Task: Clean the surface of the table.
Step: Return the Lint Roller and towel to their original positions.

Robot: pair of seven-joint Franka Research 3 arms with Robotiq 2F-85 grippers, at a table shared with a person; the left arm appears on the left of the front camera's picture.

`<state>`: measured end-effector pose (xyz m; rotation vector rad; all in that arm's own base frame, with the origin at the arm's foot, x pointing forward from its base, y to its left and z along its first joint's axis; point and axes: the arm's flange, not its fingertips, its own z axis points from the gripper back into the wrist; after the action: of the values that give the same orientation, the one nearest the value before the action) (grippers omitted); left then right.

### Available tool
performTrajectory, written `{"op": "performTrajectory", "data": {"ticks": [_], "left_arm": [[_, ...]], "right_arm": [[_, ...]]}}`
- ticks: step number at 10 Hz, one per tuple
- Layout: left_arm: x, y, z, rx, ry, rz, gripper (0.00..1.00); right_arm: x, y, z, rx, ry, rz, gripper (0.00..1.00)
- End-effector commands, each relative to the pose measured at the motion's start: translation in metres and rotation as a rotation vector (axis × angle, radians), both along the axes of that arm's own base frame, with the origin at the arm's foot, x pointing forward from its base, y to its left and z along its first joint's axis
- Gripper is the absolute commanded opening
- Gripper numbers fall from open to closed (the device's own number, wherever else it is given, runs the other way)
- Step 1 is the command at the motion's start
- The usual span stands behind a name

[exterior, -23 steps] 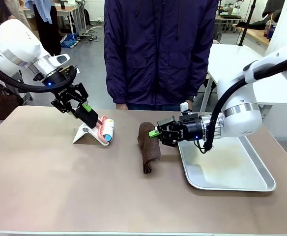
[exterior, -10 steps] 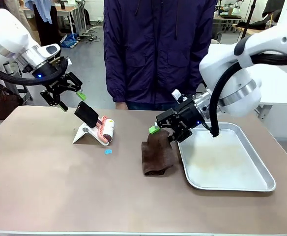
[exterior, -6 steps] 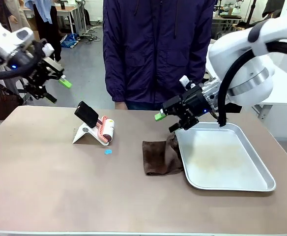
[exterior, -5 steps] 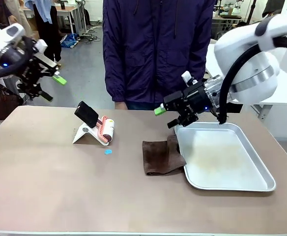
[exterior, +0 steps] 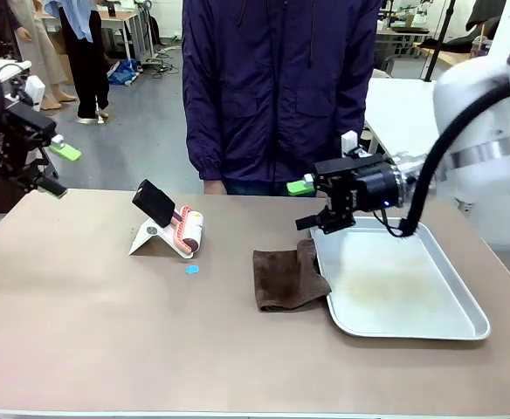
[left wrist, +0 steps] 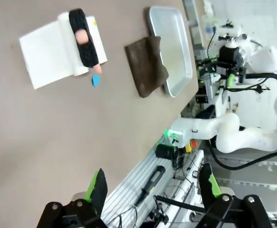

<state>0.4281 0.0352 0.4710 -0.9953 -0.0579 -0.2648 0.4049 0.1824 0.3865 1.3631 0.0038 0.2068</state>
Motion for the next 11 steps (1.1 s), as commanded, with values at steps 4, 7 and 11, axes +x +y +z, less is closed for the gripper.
{"op": "performTrajectory", "data": {"ticks": [4, 7, 11], "left_arm": [[-0.066, -0.008, -0.051, -0.173, -0.162, 0.045, 1.00], [-0.083, 0.006, -0.079, -0.248, -0.111, 0.162, 1.00], [-0.085, 0.001, -0.087, -0.319, -0.098, 0.182, 1.00]], "right_arm": [[-0.052, -0.114, 0.006, 0.263, -0.042, -0.010, 1.00], [-0.063, -0.196, 0.010, 0.238, -0.029, -0.102, 1.00], [-0.064, -0.200, -0.007, 0.008, -0.040, -0.206, 1.00]]}}
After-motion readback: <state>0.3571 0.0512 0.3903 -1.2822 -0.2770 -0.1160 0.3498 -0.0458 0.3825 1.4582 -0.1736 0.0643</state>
